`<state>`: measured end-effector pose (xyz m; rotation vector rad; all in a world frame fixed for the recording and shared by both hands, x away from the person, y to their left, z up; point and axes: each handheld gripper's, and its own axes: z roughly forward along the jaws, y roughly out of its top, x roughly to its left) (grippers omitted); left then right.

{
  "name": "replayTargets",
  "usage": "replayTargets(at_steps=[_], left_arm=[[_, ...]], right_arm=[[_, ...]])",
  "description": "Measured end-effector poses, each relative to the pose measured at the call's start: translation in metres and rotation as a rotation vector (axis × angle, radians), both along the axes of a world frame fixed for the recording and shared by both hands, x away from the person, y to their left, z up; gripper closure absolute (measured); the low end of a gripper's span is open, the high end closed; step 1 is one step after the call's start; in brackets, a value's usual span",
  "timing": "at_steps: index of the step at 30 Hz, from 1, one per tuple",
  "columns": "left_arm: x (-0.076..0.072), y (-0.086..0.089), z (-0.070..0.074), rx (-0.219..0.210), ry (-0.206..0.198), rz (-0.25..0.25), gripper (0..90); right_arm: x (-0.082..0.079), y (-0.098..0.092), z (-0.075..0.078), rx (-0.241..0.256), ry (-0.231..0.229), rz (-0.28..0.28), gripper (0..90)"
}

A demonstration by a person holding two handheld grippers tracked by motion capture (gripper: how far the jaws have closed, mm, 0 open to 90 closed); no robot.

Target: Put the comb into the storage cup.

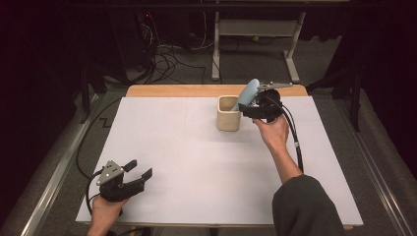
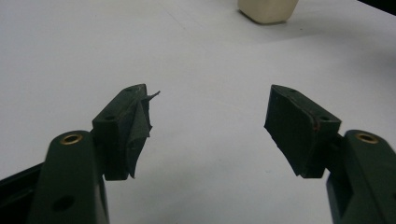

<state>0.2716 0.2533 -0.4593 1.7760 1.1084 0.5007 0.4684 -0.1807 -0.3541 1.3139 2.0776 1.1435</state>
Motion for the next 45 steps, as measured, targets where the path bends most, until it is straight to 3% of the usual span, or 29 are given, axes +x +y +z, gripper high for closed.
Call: replayTargets(at_steps=[28,33,45], left_arm=[[0.0,0.0,0.0,-0.007,0.001,-0.001,31.6],[0.0,0.002,0.0,-0.032,0.009,0.0,31.6],[0.0,0.001,0.0,-0.025,0.009,0.0,31.6]], right_arm=[[-0.021,-0.014,0.009,0.01,-0.05,0.02,27.6],[-0.026,-0.017,0.011,0.005,-0.057,0.021,27.6],[-0.036,-0.028,0.011,0.017,-0.074,0.025,27.6]])
